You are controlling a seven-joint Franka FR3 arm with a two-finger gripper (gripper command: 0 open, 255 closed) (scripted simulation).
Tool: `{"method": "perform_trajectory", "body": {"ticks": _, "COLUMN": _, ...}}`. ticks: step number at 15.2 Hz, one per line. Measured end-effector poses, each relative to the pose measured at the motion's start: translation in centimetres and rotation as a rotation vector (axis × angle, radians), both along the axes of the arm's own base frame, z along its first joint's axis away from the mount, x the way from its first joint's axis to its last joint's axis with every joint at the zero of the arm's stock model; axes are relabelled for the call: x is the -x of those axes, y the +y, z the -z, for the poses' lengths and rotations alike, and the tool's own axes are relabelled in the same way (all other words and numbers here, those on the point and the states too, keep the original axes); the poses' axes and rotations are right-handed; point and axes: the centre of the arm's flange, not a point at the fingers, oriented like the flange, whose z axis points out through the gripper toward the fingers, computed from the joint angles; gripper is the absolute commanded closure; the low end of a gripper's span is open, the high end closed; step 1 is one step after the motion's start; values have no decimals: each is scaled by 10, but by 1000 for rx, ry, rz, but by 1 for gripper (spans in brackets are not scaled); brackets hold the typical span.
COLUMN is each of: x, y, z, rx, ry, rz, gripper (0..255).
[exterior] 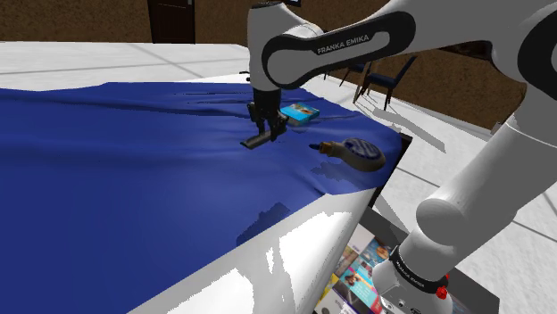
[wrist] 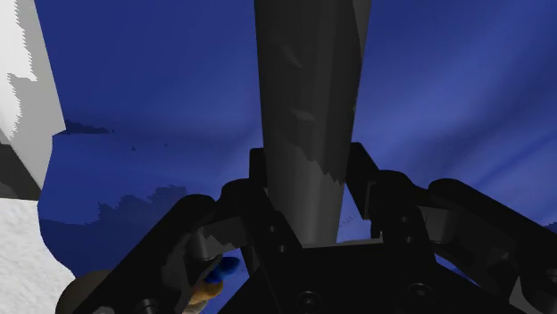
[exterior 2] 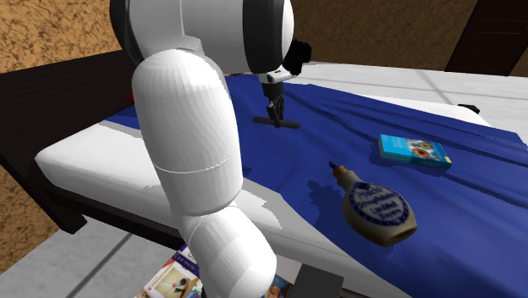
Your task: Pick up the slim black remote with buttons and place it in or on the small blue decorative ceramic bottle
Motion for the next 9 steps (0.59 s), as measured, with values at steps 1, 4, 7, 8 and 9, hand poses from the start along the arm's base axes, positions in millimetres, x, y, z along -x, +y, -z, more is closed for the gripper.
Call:
{"method": "perform_trajectory", "body": {"ticks": 1, "x": 1, "y": 1, "z": -5, "rx": 0, "ry": 0, "rz": 0, "gripper": 255}}
{"method": "perform_trajectory", "body": {"ticks": 4, "x": 1, "y": 1, "z": -20, "rx": 0, "ry": 0, "rz": 0, "gripper": 255}}
{"method": "perform_trajectory", "body": {"ticks": 7, "x": -1, "y": -2, "z": -37, "rx": 0, "ry": 0, "rz": 0, "gripper": 255}}
{"method": "perform_trajectory", "body": {"ticks": 8, "x": 0, "y": -1, "z": -42, "rx": 0, "ry": 0, "rz": 0, "gripper": 255}}
{"method": "perform_trajectory", "body": {"ticks": 9, "x": 0, "y": 0, "z": -46, "rx": 0, "ry": 0, "rz": 0, "gripper": 255}}
